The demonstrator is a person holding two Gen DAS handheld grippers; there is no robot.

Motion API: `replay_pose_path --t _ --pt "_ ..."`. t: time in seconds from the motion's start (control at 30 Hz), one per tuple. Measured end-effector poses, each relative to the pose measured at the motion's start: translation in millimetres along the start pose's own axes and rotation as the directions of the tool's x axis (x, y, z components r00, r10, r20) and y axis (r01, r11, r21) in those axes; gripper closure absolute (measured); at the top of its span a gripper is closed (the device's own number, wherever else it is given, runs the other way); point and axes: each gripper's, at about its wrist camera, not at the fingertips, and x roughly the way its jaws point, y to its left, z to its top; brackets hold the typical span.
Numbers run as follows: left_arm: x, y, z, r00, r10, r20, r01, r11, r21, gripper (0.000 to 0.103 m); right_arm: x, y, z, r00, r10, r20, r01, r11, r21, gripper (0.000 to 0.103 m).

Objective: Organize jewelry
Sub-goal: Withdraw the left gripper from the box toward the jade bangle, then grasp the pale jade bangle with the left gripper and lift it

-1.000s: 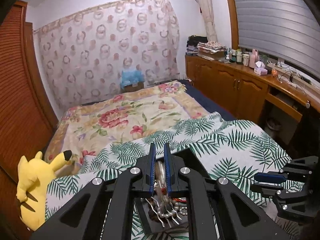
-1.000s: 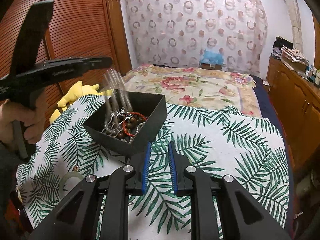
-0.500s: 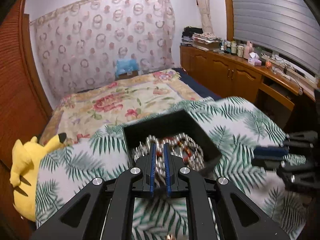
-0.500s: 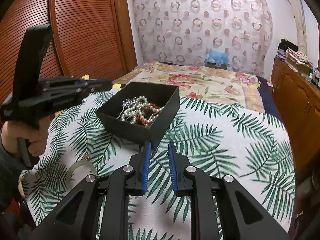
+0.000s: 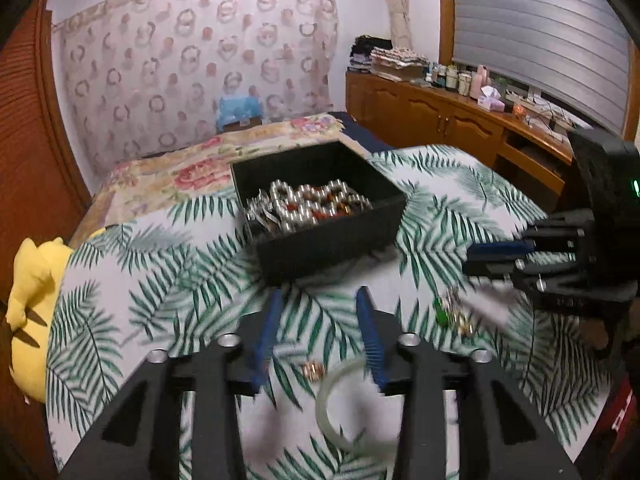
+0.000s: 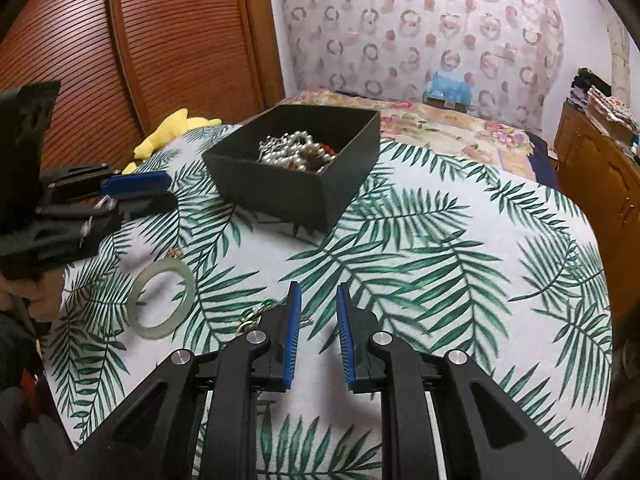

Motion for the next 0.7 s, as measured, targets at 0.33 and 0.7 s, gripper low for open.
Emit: replay_pose_path --t 0.33,0.7 --pt "-1.7 -4.9 -30.8 0.998 -0.031 -0.060 0.029 0.999 -0.019 0.048 12.5 5.0 1.9 0.999 0.011 -0.040 -0.012 0.999 -0.032 0.083" --pt "1.4 -7.7 -37.1 0.995 -0.055 -0.080 0.053 0.998 -0.030 0.038 21.6 7.4 -0.3 0.997 0.003 -0.076 -0.007 0.999 -0.051 0.067"
